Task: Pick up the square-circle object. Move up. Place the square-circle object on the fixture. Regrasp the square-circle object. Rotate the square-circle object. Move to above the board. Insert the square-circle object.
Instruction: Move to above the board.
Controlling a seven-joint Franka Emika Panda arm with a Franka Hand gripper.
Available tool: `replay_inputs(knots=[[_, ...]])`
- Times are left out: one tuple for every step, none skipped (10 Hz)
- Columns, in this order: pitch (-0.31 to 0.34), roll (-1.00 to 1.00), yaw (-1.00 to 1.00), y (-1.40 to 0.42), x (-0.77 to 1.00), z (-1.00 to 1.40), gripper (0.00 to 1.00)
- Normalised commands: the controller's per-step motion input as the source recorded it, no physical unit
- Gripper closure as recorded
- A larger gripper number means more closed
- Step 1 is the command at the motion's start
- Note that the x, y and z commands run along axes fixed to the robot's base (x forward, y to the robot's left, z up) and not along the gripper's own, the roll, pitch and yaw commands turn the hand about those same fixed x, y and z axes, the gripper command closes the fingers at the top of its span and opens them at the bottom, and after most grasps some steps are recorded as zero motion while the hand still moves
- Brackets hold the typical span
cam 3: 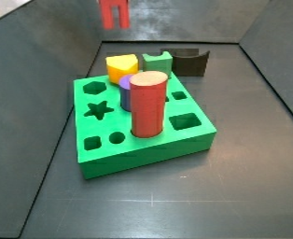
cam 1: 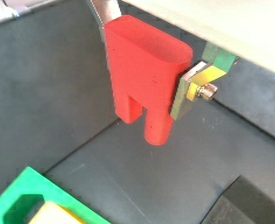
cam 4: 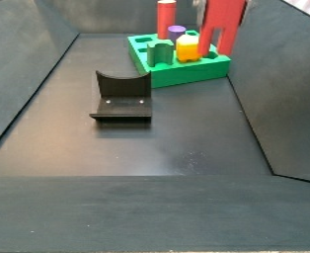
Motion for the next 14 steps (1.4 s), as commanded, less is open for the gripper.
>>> replay_inputs(knots=[[0.017, -0.15, -0.02, 0.02, -0.10, 1.00, 1.00], [0.032, -0.15, -0.02, 0.02, -0.10, 1.00, 1.00], [0.049, -0.15, -0.02, 0.03, -0.09, 1.00, 1.00], [0.054, -0.15, -0.02, 0.03, -0.08, 1.00, 1.00], [0.061, -0.14, -0.03, 0.03, -0.06, 1.00, 1.00], [0.061, -0.14, -0.03, 0.03, -0.06, 1.00, 1.00], [0.065, -0.13, -0.03, 0.03, -0.04, 1.00, 1.00], [0.069, -0.13, -0.03, 0.04, -0.03, 1.00, 1.00], [0.069, -0.12, -0.03, 0.04, -0.02, 0.93, 1.00], [0.070, -0.12, -0.03, 0.03, -0.01, 0.77, 1.00], [0.069, -0.11, -0.03, 0.03, 0.00, 0.61, 1.00], [0.072, -0.11, -0.03, 0.02, 0.00, 0.40, 1.00], [0.070, -0.10, -0.02, 0.02, 0.01, 0.24, 1.00], [0.345, 0.25, -0.29, -1.00, 0.36, -0.09, 1.00]])
